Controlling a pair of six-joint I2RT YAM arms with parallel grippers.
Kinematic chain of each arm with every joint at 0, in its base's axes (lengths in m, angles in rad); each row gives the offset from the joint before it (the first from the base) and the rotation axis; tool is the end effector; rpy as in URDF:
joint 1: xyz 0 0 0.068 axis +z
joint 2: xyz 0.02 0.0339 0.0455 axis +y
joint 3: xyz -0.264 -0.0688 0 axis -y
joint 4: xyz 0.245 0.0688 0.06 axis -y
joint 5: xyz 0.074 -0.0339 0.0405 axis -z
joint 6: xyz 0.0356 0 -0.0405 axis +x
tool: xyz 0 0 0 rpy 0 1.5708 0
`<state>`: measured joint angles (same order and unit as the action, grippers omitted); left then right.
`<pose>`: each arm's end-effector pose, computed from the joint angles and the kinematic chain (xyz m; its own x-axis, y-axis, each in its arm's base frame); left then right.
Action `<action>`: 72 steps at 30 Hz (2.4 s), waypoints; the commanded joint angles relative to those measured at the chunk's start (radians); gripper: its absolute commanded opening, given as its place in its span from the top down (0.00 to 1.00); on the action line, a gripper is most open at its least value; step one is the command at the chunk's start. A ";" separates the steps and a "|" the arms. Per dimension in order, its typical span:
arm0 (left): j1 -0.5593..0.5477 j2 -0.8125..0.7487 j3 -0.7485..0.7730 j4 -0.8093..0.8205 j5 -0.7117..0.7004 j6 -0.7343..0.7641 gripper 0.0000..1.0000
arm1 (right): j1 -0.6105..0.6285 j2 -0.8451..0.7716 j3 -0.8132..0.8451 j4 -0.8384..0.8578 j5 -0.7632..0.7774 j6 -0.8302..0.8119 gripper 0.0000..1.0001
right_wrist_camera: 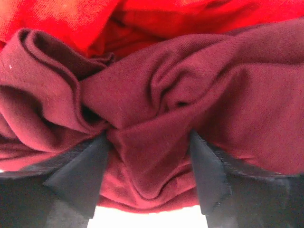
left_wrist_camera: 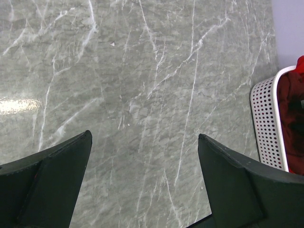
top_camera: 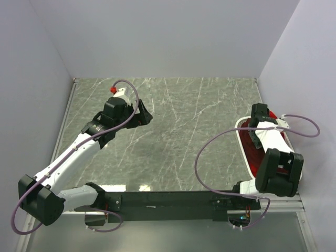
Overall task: Fold and stack the t-shirts
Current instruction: Grab the tshirt from the pile, then move the tshirt to the center of the board
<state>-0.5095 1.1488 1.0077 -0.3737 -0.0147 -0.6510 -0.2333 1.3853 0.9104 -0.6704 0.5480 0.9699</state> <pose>0.2257 -0.1255 0.3253 -0.6307 -0.3417 -0.6968 0.1186 0.8449 -0.5217 0.2484 -0.0781 0.2192 -0.1657 0.7630 -0.6248 0.9608 0.2677 0.0722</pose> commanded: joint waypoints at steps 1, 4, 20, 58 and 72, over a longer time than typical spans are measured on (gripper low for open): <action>-0.001 -0.008 0.014 0.025 0.018 -0.006 0.01 | -0.008 0.014 0.016 0.029 0.045 0.036 0.36; -0.001 0.000 0.026 0.013 0.018 0.002 0.01 | -0.008 -0.040 0.038 -0.003 0.078 0.026 0.74; 0.020 -0.001 0.097 -0.022 -0.057 -0.006 0.01 | 0.118 -0.351 0.635 -0.081 -0.023 -0.286 1.00; -0.153 0.081 -0.399 0.153 -0.025 -0.481 0.26 | 0.784 0.075 0.064 0.383 -0.262 -0.326 0.26; -0.270 0.229 -0.397 0.203 -0.039 -0.512 0.18 | 0.727 0.435 0.220 0.430 -0.352 -0.281 0.41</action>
<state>-0.7715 1.3529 0.6044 -0.1860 -0.0246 -1.1442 0.4911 1.8149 1.0912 -0.2714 0.2062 0.6651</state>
